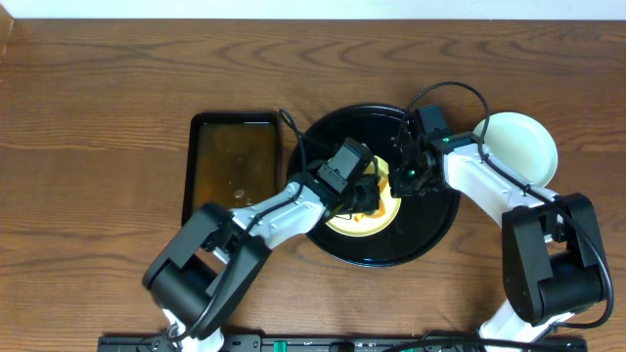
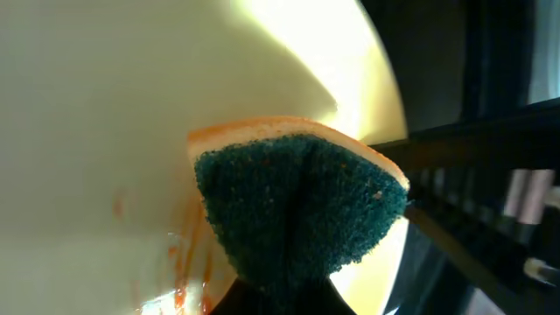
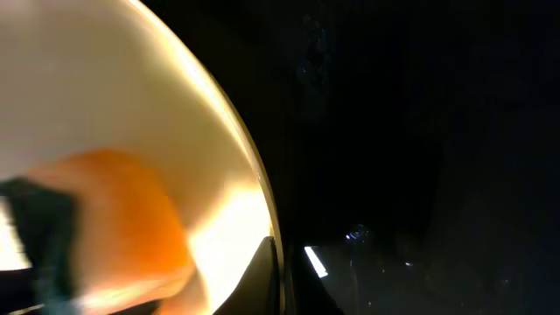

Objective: Clean dirty plates on tray and stack at the side
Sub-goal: 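Scrub the yellow plate with the sponge in the left gripper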

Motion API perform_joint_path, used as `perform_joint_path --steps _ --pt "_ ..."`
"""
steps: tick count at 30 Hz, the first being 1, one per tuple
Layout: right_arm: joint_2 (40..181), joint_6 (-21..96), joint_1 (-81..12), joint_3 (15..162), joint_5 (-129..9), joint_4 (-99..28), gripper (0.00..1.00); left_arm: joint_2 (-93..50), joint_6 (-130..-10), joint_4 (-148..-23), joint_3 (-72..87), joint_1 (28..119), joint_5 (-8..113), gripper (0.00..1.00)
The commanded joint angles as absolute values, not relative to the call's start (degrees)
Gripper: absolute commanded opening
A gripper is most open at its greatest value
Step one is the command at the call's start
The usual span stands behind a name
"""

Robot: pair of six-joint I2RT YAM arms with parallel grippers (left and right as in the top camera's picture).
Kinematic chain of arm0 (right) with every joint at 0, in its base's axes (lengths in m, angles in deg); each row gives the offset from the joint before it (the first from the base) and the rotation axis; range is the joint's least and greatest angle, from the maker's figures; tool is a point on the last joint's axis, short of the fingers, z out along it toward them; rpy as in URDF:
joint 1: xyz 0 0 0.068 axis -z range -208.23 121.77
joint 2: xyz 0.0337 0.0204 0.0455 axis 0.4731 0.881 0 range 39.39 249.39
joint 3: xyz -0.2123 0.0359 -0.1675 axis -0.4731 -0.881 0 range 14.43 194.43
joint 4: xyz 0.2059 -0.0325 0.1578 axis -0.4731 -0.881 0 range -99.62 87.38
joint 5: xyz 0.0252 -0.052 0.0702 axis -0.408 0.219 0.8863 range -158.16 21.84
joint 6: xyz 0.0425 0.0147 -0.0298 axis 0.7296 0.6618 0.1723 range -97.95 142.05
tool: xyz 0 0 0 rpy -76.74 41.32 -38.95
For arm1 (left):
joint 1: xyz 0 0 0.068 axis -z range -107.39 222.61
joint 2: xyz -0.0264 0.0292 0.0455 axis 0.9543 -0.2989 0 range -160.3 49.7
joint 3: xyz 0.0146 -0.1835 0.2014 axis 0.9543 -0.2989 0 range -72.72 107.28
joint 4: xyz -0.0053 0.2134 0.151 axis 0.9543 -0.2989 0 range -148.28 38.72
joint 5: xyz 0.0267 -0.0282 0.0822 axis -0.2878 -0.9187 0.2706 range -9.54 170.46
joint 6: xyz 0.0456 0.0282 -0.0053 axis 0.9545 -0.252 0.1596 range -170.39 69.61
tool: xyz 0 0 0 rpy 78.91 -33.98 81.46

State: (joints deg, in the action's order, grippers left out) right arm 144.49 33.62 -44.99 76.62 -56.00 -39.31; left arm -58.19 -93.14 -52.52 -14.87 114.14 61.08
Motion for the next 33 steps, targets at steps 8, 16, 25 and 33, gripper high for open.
perform_joint_path --steps 8,16,25,33 --pt "143.96 34.17 -45.9 76.84 -56.37 -39.94 0.01 -60.21 -93.99 -68.39 -14.33 110.08 77.74 0.07" --pt "143.96 34.14 -45.9 76.84 -56.37 -40.01 0.01 -52.93 -84.02 -68.17 -13.93 108.66 74.9 0.07" --pt "143.96 34.17 -45.9 76.84 -56.35 -40.03 0.01 -50.3 -86.84 -64.26 -13.96 113.71 74.9 0.07" --pt "143.96 34.19 -45.9 76.84 -56.35 -40.16 0.01 -55.9 -88.55 -62.0 -13.96 119.13 74.44 0.07"
